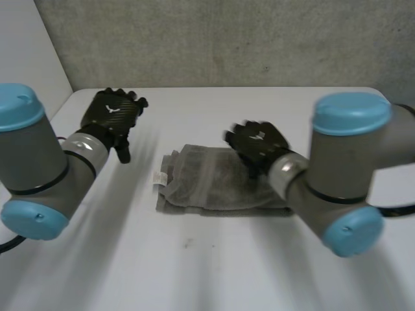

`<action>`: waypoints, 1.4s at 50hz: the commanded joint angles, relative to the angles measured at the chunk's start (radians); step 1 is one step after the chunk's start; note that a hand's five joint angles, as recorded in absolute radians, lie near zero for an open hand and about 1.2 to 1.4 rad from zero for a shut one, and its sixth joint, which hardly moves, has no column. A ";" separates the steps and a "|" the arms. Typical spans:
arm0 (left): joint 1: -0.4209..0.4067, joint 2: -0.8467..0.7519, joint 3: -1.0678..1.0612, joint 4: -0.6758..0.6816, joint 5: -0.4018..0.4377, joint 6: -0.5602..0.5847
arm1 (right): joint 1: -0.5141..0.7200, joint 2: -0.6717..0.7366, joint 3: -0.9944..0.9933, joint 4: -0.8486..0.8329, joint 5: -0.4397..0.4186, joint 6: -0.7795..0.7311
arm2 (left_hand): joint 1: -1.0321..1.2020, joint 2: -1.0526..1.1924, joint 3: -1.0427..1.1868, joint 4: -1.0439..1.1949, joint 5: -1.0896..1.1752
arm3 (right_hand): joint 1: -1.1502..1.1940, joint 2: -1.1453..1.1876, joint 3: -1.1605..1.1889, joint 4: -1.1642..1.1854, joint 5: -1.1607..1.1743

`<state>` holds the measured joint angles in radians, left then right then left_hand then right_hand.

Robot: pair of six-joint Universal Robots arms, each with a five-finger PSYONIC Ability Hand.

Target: Fold the towel.

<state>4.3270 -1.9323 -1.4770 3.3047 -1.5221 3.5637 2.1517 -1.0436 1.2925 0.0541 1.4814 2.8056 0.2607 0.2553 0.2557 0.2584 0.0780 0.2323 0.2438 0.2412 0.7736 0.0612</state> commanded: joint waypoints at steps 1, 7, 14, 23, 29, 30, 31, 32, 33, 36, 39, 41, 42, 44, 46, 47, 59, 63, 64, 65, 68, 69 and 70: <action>-0.053 -0.050 0.017 0.000 -0.001 -0.025 | -0.113 -0.020 0.200 -0.022 -0.004 -0.015 | 0.029 0.035 0.034 0.031 0.037 | -0.058 -0.069 -0.067 -0.599 -0.061; -0.064 -0.056 0.001 0.000 -0.001 -0.025 | -0.177 0.043 0.287 -0.138 0.011 -0.115 | 0.029 0.035 0.034 0.031 0.037 | 0.572 0.560 0.563 0.030 0.568; -0.064 -0.047 -0.011 -0.004 -0.003 -0.026 | -0.208 0.042 0.252 -0.234 0.097 -0.244 | 0.032 0.038 0.037 0.034 0.040 | 1.164 1.152 1.155 0.623 1.161; -0.059 -0.007 -0.035 -0.008 -0.003 -0.026 | 0.044 0.043 0.055 -0.250 0.120 -0.519 | 0.029 0.035 0.034 0.031 0.037 | 1.164 1.152 1.155 0.623 1.161; -0.053 0.015 -0.060 -0.008 -0.001 -0.028 | 0.247 0.158 0.017 -0.247 0.047 -0.685 | 0.026 0.032 0.031 0.029 0.034 | 1.164 1.152 1.155 0.623 1.161; -0.053 0.015 -0.060 -0.008 -0.001 -0.028 | 0.247 0.159 0.017 -0.247 0.046 -0.686 | 0.026 0.032 0.031 0.029 0.034 | 1.164 1.152 1.155 0.623 1.161; -0.052 0.018 -0.068 -0.007 -0.001 -0.028 | 0.276 0.178 0.021 -0.249 0.042 -0.713 | 0.026 0.032 0.031 0.029 0.034 | 1.164 1.152 1.155 0.623 1.161; -0.049 0.019 -0.074 -0.005 -0.001 -0.028 | 0.298 0.192 0.024 -0.249 0.037 -0.727 | 0.026 0.032 0.031 0.029 0.034 | 1.164 1.152 1.155 0.623 1.161; -0.049 0.019 -0.074 -0.005 -0.001 -0.028 | 0.298 0.192 0.024 -0.249 0.037 -0.727 | 0.026 0.032 0.031 0.029 0.034 | 1.164 1.152 1.155 0.623 1.161; -0.046 0.019 -0.078 -0.007 -0.003 -0.028 | 0.306 0.197 0.031 -0.252 0.025 -0.726 | 0.023 0.029 0.028 0.026 0.031 | 1.164 1.152 1.155 0.623 1.161; -0.046 0.019 -0.077 -0.005 -0.001 -0.028 | 0.303 0.169 0.048 -0.261 0.010 -0.698 | 0.023 0.029 0.028 0.026 0.031 | 0.632 0.620 0.623 0.091 0.628; -0.046 0.019 -0.074 -0.005 -0.001 -0.028 | 0.303 0.142 0.064 -0.263 0.005 -0.661 | 0.023 0.029 0.028 0.026 0.031 | 0.143 0.132 0.134 -0.398 0.140; -0.046 0.018 -0.068 -0.004 -0.001 -0.028 | 0.287 0.105 0.079 -0.267 0.002 -0.606 | 0.023 0.029 0.028 0.026 0.031 | -0.058 -0.069 -0.067 -0.599 -0.061; -0.046 0.016 -0.060 -0.002 -0.001 -0.028 | 0.252 0.073 0.091 -0.276 0.002 -0.527 | 0.023 0.029 0.028 0.026 0.031 | -0.058 -0.069 -0.067 -0.599 -0.061; -0.047 0.015 -0.049 0.000 -0.001 -0.028 | 0.203 0.036 0.106 -0.280 0.000 -0.429 | 0.023 0.029 0.028 0.026 0.031 | -0.058 -0.069 -0.067 -0.599 -0.061; -0.050 0.015 -0.033 0.000 -0.003 -0.028 | 0.156 0.002 0.119 -0.275 0.003 -0.325 | 0.026 0.032 0.031 0.028 0.034 | -0.058 -0.069 -0.067 -0.599 -0.061; -0.170 -0.066 0.191 -0.019 -0.049 -0.236 | -0.189 -0.158 0.136 -0.010 -0.053 0.282 | 0.041 0.046 0.046 0.043 0.049 | -0.058 -0.069 -0.067 -0.599 -0.061; -0.226 -0.120 0.246 -0.048 -0.064 -0.302 | -0.226 -0.141 0.113 0.032 -0.143 0.334 | 0.038 0.043 0.043 0.040 0.046 | -0.058 -0.069 -0.067 -0.599 -0.061; -0.252 -0.152 0.274 -0.066 -0.073 -0.340 | -0.240 -0.127 0.099 0.038 -0.192 0.350 | 0.038 0.043 0.043 0.040 0.046 | -0.058 -0.069 -0.067 -0.599 -0.061; -0.253 -0.152 0.274 -0.066 -0.073 -0.341 | -0.240 -0.127 0.099 0.038 -0.193 0.350 | 0.038 0.043 0.043 0.040 0.046 | -0.058 -0.069 -0.067 -0.599 -0.061; -0.303 -0.224 0.333 -0.114 -0.104 -0.431 | -0.260 -0.105 0.070 0.050 -0.271 0.362 | 0.041 0.046 0.046 0.043 0.049 | -0.058 -0.069 -0.067 -0.599 -0.061; -0.326 -0.261 0.360 -0.141 -0.122 -0.475 | -0.263 -0.095 0.053 0.059 -0.294 0.361 | 0.041 0.046 0.046 0.043 0.049 | -0.058 -0.069 -0.067 -0.599 -0.061; -0.326 -0.261 0.360 -0.142 -0.122 -0.476 | -0.263 -0.095 0.053 0.059 -0.294 0.361 | 0.041 0.046 0.046 0.043 0.049 | -0.058 -0.069 -0.067 -0.599 -0.061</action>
<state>4.0877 -2.0738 -1.2111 3.2428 -1.5962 3.2312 1.9126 -1.1808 1.3975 0.0876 1.3168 3.1543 0.2629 0.2584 0.2581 0.2605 0.0865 0.2329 0.2441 0.2407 0.2566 0.0607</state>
